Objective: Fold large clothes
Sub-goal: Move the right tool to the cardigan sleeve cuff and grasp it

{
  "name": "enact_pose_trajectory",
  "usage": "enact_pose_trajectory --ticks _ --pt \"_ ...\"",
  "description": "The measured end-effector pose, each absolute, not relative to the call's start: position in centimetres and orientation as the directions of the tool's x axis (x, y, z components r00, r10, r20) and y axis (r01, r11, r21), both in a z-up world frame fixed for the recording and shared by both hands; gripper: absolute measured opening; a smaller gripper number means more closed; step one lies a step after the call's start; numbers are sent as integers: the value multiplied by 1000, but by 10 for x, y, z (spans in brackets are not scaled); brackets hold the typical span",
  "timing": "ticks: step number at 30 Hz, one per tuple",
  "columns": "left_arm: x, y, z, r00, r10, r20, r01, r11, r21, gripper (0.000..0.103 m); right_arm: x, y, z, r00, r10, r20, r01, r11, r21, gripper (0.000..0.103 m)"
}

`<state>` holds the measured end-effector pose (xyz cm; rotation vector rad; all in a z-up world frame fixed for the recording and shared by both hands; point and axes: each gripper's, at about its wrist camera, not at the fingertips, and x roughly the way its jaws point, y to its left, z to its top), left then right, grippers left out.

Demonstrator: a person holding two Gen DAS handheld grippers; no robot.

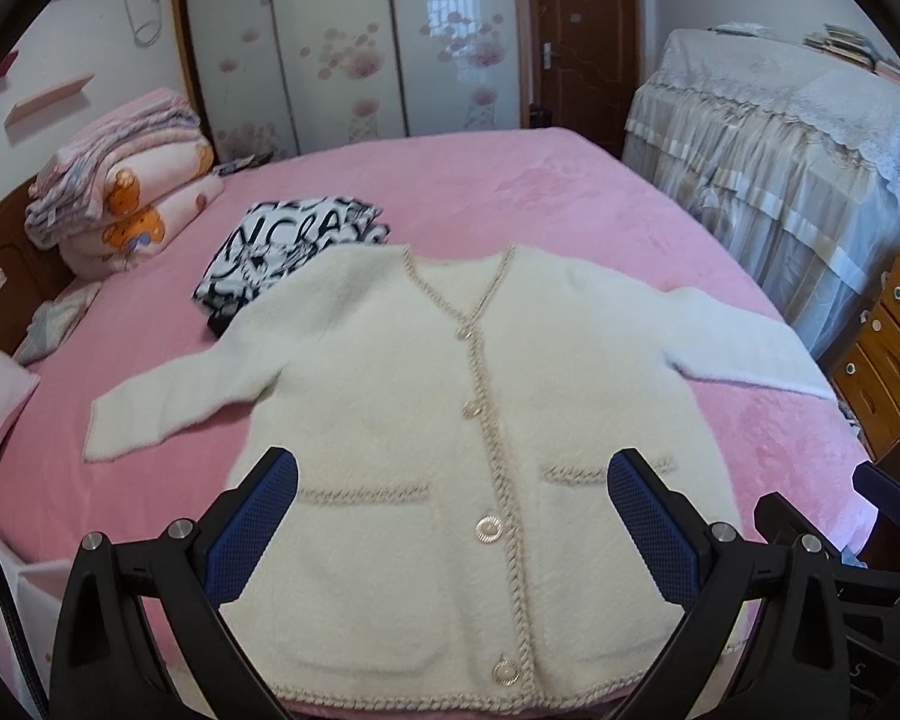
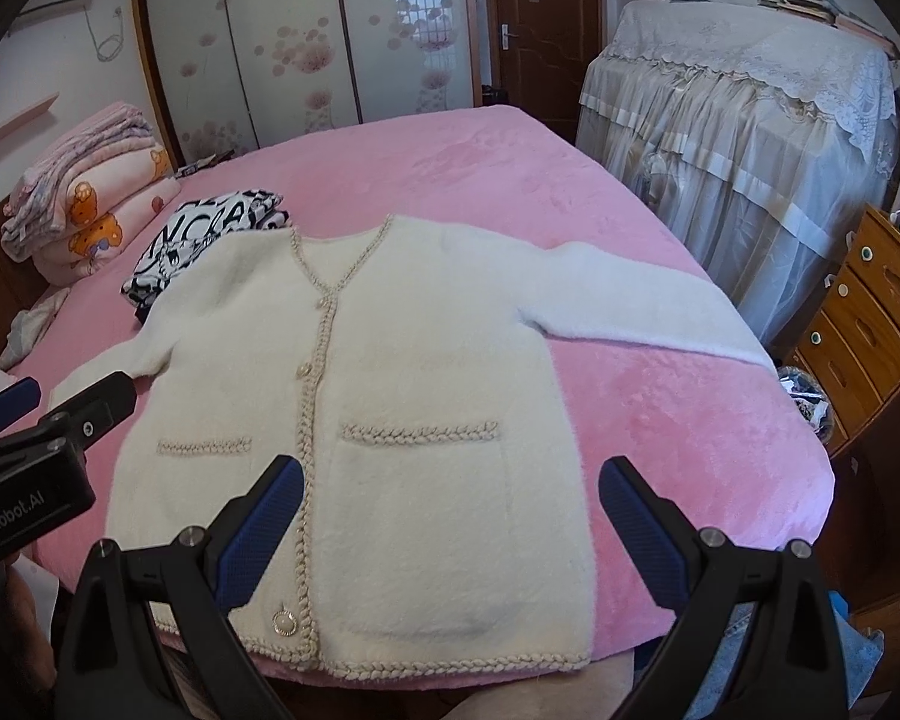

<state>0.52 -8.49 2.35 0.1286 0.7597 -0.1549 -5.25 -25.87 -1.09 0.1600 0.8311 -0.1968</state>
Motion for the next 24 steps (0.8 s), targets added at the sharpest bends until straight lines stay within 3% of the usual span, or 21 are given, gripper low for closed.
enact_pose_trajectory --ticks 11,18,24 --pt "33 -145 59 742 -226 -631 326 944 45 103 -39 -311 27 733 -186 -655 301 951 67 99" --pt "66 -193 67 781 -238 -577 365 924 113 103 -21 -358 31 743 -291 -603 388 921 34 99" --pt "109 -233 43 753 -240 -613 367 926 87 103 -1 -419 6 699 -286 -655 459 882 105 99"
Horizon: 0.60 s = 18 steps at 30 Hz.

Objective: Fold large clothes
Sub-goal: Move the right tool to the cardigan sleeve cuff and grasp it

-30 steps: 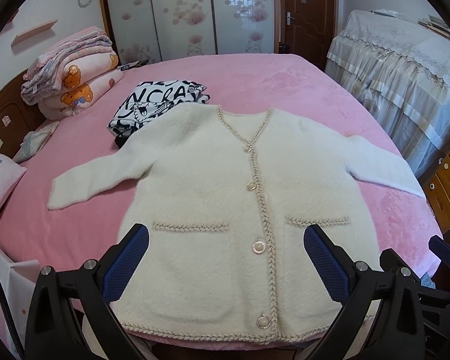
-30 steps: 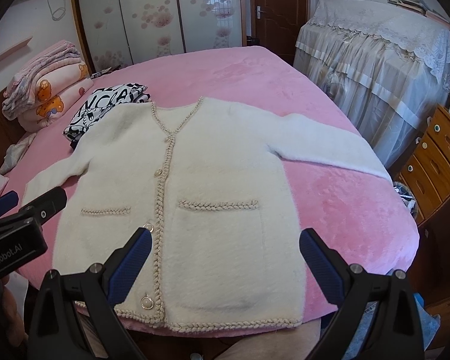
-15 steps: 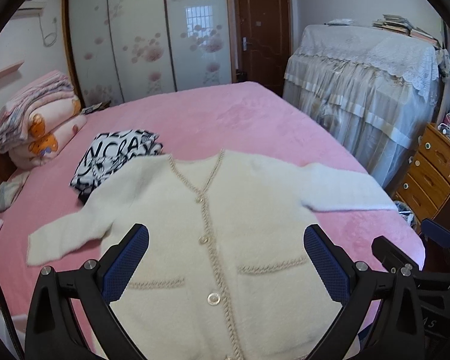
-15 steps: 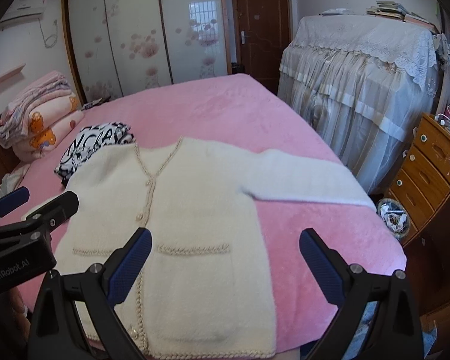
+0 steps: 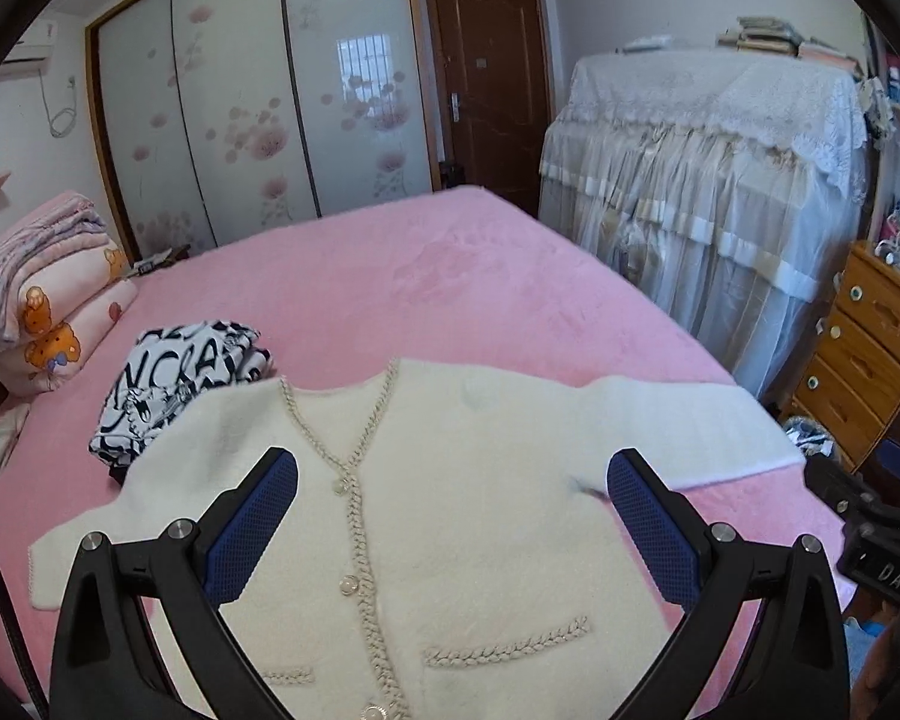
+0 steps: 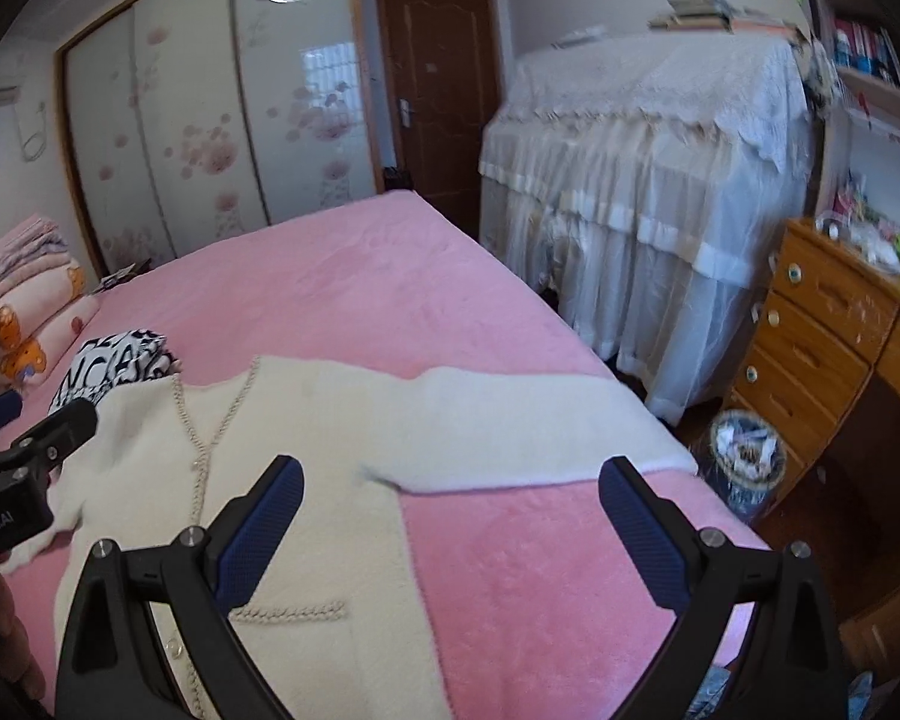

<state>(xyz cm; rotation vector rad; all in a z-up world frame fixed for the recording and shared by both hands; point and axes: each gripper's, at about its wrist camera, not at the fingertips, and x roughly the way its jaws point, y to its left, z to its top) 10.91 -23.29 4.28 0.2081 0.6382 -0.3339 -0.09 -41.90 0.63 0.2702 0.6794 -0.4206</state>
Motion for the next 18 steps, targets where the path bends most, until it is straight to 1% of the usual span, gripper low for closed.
enact_pose_trajectory --ticks 1,4,5,9,12,14,16,18 --pt "118 -242 35 742 -246 -624 379 921 87 103 2 -431 -1 696 -273 -664 469 874 132 99" --pt "138 -266 5 763 -173 -623 344 924 165 103 7 -465 -23 664 -279 -694 520 839 161 99" --pt "142 -272 -3 761 -163 -627 340 924 173 103 9 -473 -31 657 -275 -702 532 828 174 99" --pt "165 -295 -37 719 -186 -670 358 925 127 103 14 -518 -68 624 -226 -748 581 774 251 99" --pt "173 -312 -54 710 -216 -670 389 913 119 103 16 -551 -98 606 -177 -776 621 714 322 98" --pt "174 -324 -63 715 -225 -662 411 901 137 103 17 -571 -117 594 -151 -790 653 664 364 94" --pt "179 -338 -74 693 -238 -680 442 886 140 103 19 -592 -137 581 -133 -803 680 621 389 87" --pt "185 -345 -82 670 -252 -698 462 878 127 103 22 -609 -155 566 -113 -817 706 578 409 82"
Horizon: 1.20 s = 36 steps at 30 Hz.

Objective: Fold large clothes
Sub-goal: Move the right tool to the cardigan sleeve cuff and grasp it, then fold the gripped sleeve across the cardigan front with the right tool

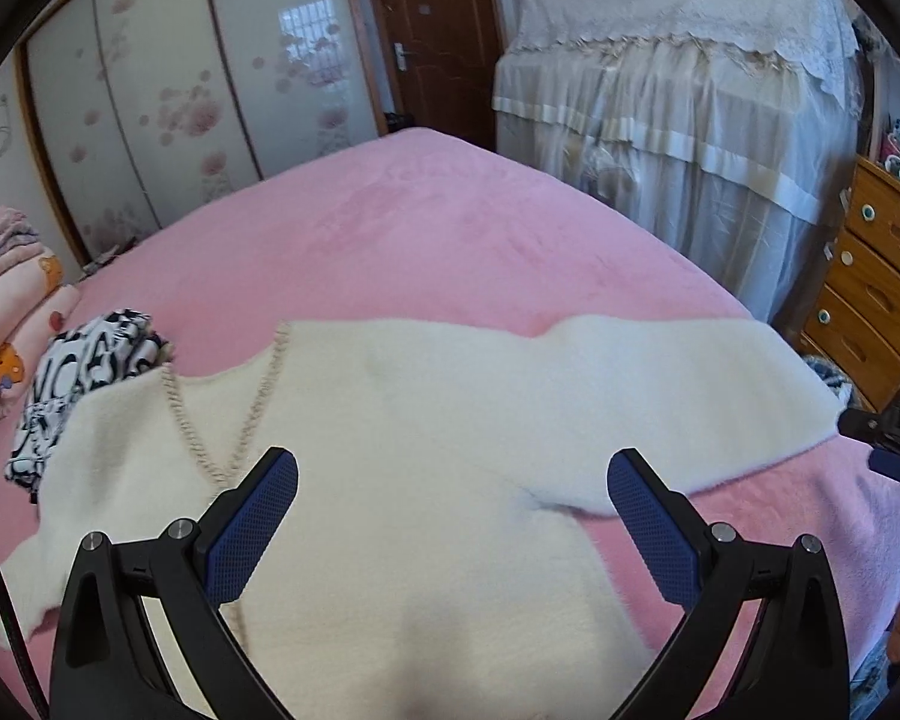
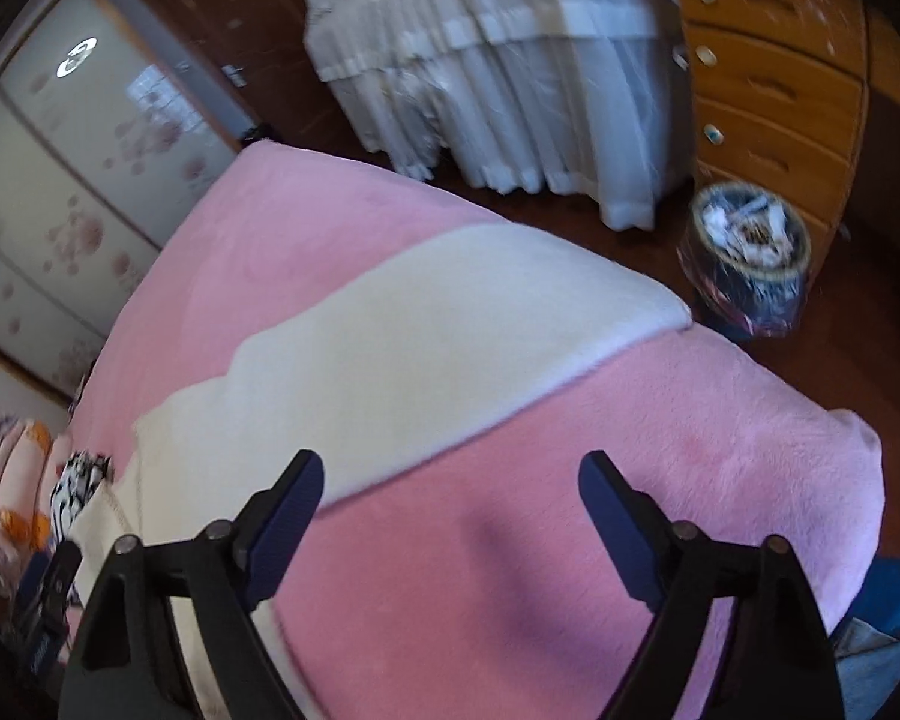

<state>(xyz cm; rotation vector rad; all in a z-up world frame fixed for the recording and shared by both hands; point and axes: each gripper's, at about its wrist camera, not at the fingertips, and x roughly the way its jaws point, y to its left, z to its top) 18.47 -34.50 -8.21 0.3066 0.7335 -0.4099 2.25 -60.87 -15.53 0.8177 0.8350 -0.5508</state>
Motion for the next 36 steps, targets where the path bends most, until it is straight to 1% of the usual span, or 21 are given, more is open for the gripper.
enact_pose_trajectory --ticks 1,3,5,9,11,12,13,14,15,16,18,20,22,24,26,28,30,32,34,36 --pt "188 -351 -86 667 -254 -700 466 876 125 103 24 -617 -165 565 -97 -819 714 556 427 77" --pt "194 -361 -93 669 -254 -699 468 874 130 103 32 -628 -181 560 -60 -826 729 510 457 72" --pt "201 -369 -100 676 -247 -694 463 876 139 103 38 -637 -194 558 -44 -829 741 478 473 70" --pt "217 -387 -117 679 -202 -705 447 877 179 103 53 -647 -201 563 -72 -823 751 461 473 69" --pt "227 -392 -125 667 -182 -722 448 873 194 103 59 -653 -203 555 -87 -827 760 457 462 64" --pt "231 -395 -130 660 -170 -732 445 874 198 103 62 -655 -204 547 -96 -832 769 451 453 58" --pt "235 -396 -133 653 -163 -739 441 875 197 102 65 -657 -204 536 -107 -838 778 448 440 49" --pt "238 -396 -135 647 -159 -746 439 877 194 102 66 -659 -204 526 -119 -842 786 447 428 43" --pt "241 -393 -136 641 -158 -751 437 880 188 102 69 -662 -202 514 -140 -846 794 451 408 28" --pt "243 -390 -136 635 -159 -756 435 882 180 102 70 -664 -199 505 -164 -847 800 457 388 16" --pt "243 -379 -134 626 -171 -761 436 886 160 102 73 -658 -184 523 -214 -825 788 491 372 11" --pt "243 -363 -128 630 -174 -757 430 890 153 102 78 -641 -159 558 -287 -778 756 562 335 8" --pt "240 -343 -118 639 -184 -747 418 898 137 102 87 -614 -130 631 -316 -709 684 657 316 8" --pt "239 -315 -106 645 -197 -738 395 913 101 102 100 -576 -100 708 -291 -644 576 765 287 8" --pt "241 -287 -97 645 -208 -736 368 928 61 102 114 -528 -77 770 -239 -591 441 869 224 8" --pt "243 -260 -91 644 -209 -736 340 940 31 102 126 -483 -68 803 -166 -572 313 935 167 8" --pt "243 -231 -86 644 -208 -736 312 950 5 102 138 -438 -71 807 -83 -584 192 973 127 8" --pt "244 -209 -86 644 -200 -739 293 956 -5 102 146 -402 -88 783 -25 -622 103 991 89 8" --pt "243 -187 -88 646 -183 -741 269 963 -4 102 155 -370 -115 729 23 -684 32 997 67 8" --pt "242 -172 -93 642 -172 -747 255 967 -3 102 162 -348 -146 657 47 -752 -3 998 60 9"
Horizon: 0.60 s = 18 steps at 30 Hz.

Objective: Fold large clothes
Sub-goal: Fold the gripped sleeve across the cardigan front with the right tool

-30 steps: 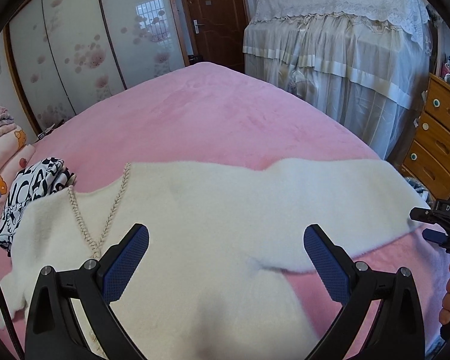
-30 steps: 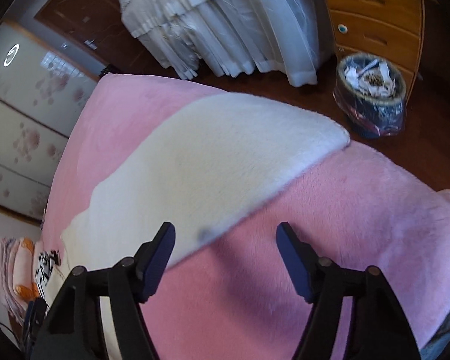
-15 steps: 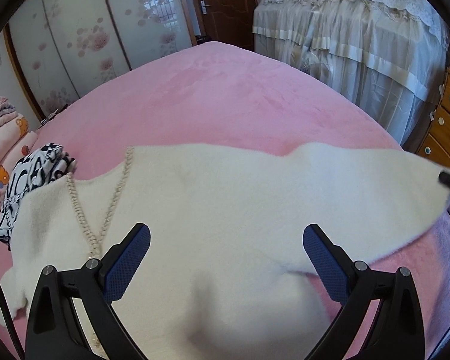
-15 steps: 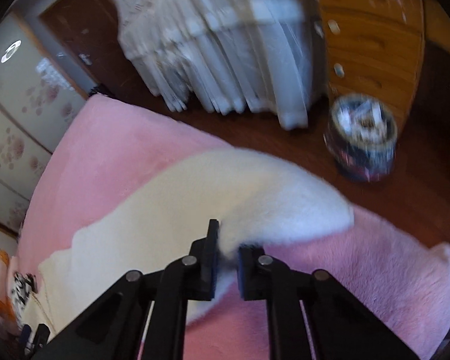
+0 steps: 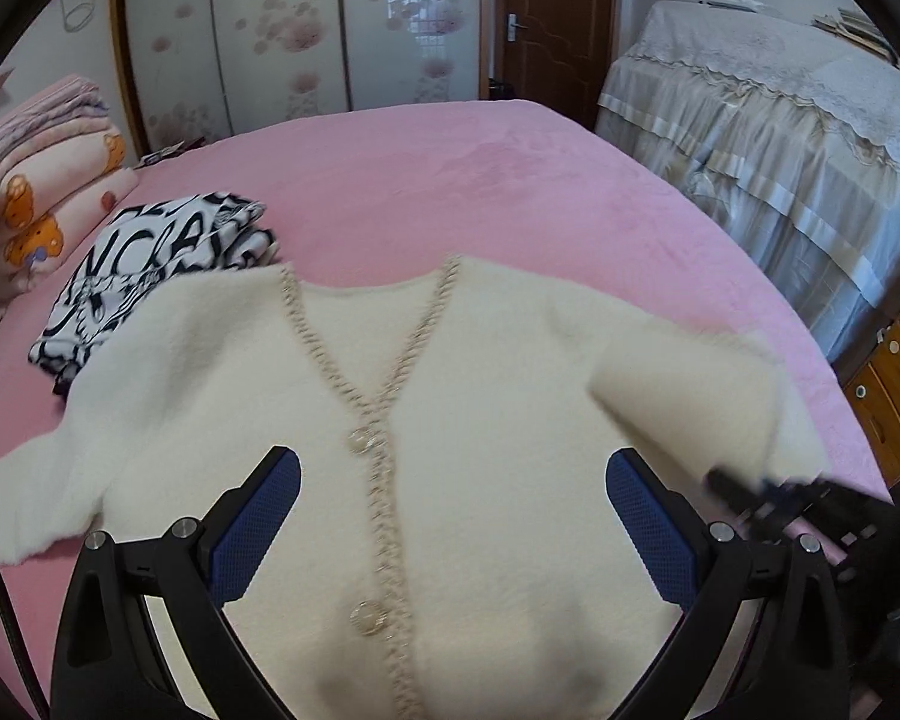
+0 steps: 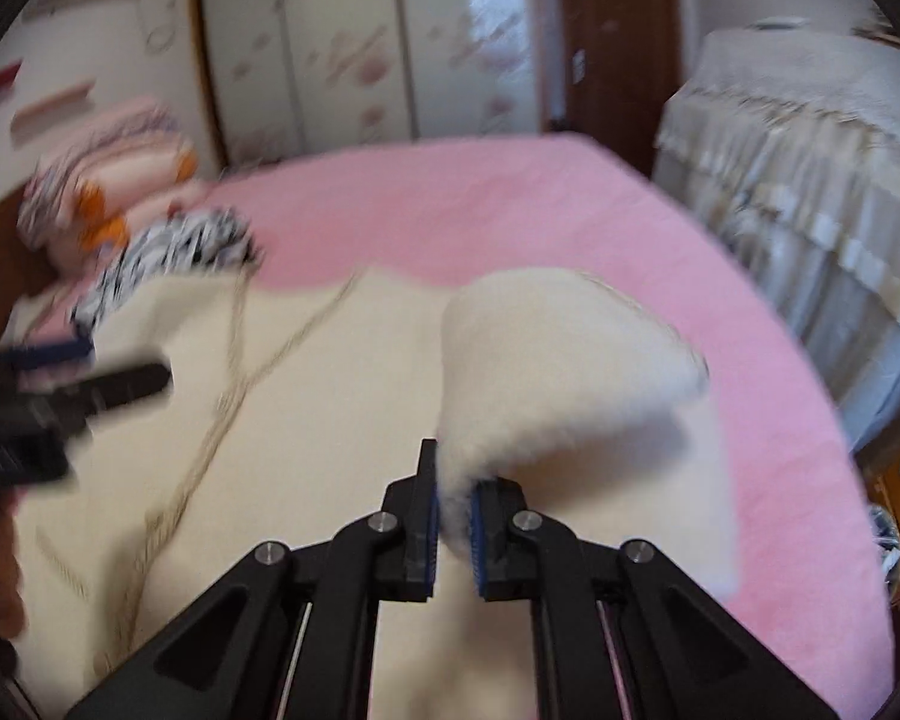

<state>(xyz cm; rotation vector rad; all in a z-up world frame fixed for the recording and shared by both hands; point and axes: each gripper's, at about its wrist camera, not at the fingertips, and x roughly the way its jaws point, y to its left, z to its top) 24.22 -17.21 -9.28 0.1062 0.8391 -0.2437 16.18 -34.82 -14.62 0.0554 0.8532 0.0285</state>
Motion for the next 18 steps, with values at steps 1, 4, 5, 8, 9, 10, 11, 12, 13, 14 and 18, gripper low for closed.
enact_pose_trajectory --ticks 1,4,5,8,9,10,11,12,13,14,18 --pt "242 -165 -96 636 -166 -753 249 968 -3 102 163 -341 -158 631 48 -774 -11 999 53 11" --pt "245 -152 -104 620 -165 -767 240 971 -16 102 156 -320 -178 595 4 -803 -11 1000 -3 17" --pt "245 -149 -107 615 -169 -770 240 971 -21 102 154 -320 -180 590 18 -808 -15 1000 11 19" --pt "245 -147 -111 613 -177 -770 246 969 -27 102 146 -319 -174 598 41 -800 -16 999 39 39" --pt "245 -148 -112 612 -182 -769 251 967 -29 102 144 -320 -169 608 32 -793 -14 999 30 44" --pt "244 -150 -112 611 -187 -769 256 966 -32 102 144 -317 -163 617 22 -787 -12 1000 19 48" --pt "244 -151 -112 609 -195 -769 265 964 -34 102 140 -316 -160 624 17 -781 -11 1000 13 49" --pt "244 -154 -112 606 -200 -770 274 961 -34 102 136 -317 -155 631 18 -775 -10 1000 15 50" --pt "243 -157 -113 602 -205 -772 282 959 -34 102 138 -316 -151 635 20 -772 -8 1000 20 50" --pt "242 -161 -113 598 -211 -773 290 956 -37 102 138 -316 -147 640 26 -768 -6 1000 29 50" --pt "240 -176 -116 582 -228 -781 323 946 -35 102 126 -322 -135 664 56 -746 12 996 85 51"
